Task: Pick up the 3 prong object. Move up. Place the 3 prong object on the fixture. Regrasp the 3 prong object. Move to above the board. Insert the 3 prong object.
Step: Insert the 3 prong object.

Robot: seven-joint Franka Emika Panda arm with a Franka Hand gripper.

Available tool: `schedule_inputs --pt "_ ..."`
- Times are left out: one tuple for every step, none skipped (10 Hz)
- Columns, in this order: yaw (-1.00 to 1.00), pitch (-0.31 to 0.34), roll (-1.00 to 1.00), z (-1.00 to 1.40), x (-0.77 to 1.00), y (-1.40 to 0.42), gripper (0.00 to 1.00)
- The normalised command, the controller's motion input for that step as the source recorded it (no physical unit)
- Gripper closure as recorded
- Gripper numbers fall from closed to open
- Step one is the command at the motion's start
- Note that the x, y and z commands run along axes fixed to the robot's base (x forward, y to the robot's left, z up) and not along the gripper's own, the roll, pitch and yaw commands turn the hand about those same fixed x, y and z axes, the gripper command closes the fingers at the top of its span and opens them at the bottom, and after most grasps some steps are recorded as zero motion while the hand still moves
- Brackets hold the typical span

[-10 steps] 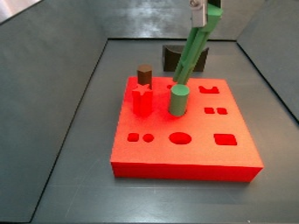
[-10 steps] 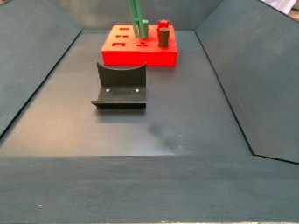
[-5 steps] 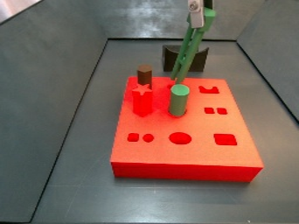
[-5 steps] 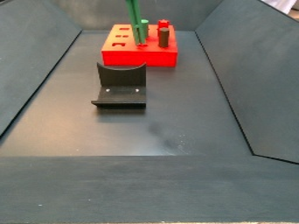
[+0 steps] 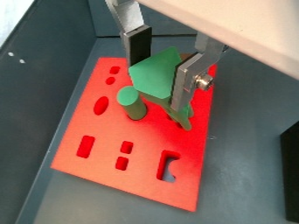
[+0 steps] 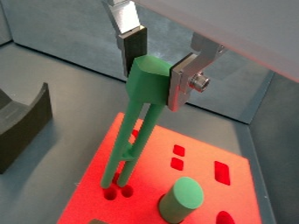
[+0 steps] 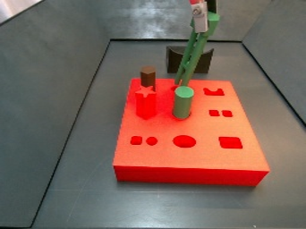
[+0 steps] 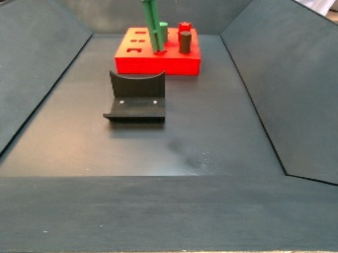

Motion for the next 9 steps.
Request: schedule_inputs --pt "0.17 -0.261 0.0 0.05 -0.11 -0.26 1.0" --pt "0.19 -0.257 0.0 0.0 -0.13 -0.22 1.0" --pt "0.22 -0.196 0.0 -0.01 -0.11 -0.11 1.0" --pt "0.24 -0.157 -0.03 -0.1 -0.01 0.0 1.0" --pt "0.23 -0.083 -0.12 -0.15 0.07 0.15 1.0" --pt "0.23 -0.077 -0.13 -0.16 0.09 0.19 1.0" --pt "0.22 -0.09 -0.12 -0.16 0.04 0.17 1.0" --pt "0.23 -0.09 -0.13 -0.18 0.03 0.18 1.0" --pt "0.29 -0.137 -0.16 -0.24 0.02 0.18 1.0"
